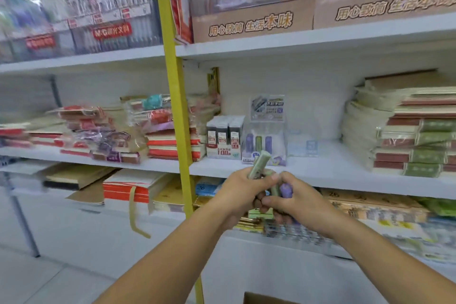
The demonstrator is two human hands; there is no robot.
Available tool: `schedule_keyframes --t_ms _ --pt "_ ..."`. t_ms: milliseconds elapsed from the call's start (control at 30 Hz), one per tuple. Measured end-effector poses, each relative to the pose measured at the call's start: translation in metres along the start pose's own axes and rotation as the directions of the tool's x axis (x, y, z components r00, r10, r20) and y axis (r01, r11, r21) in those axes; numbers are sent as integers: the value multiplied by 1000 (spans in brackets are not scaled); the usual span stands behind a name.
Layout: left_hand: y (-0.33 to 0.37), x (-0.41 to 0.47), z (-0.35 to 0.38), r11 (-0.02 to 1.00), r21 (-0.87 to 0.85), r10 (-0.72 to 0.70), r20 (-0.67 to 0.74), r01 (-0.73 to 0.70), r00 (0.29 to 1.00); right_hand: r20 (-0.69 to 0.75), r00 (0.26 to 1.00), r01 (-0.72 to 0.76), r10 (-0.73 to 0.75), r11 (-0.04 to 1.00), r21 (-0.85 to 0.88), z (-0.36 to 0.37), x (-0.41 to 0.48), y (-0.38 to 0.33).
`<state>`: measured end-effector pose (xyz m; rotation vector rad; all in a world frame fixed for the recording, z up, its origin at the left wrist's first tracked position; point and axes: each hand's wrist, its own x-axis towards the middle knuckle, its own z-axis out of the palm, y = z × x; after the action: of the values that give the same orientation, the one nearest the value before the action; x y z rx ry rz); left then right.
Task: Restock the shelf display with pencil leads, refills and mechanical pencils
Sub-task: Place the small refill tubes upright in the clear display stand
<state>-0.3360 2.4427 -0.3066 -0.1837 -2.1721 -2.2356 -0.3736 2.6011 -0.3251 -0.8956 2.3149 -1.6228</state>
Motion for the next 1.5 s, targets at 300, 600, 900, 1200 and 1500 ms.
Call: schedule_keyframes --t_ms 300,600,900,1200,1500 --pt "-1 29 -39 981 -186 18 -159 -47 987 34 999 -8 9 999 -44 -29 32 -35" --pt "-24 61 -30 959 -282 -17 -47 3 999 -47 996 -67 75 985 159 -37 77 -16" --pt "-15 89 -43 943 -255 158 -224 -214 962 -473 842 304 -259 953 19 -65 96 4" --pt "-37 127 -59 942 -237 152 -331 -237 932 -562 738 277 -374 927 -252 -84 146 6" --pt "-45 124 -62 930 -291 134 -293 -222 947 -541 757 292 -367 930 -222 -79 164 10"
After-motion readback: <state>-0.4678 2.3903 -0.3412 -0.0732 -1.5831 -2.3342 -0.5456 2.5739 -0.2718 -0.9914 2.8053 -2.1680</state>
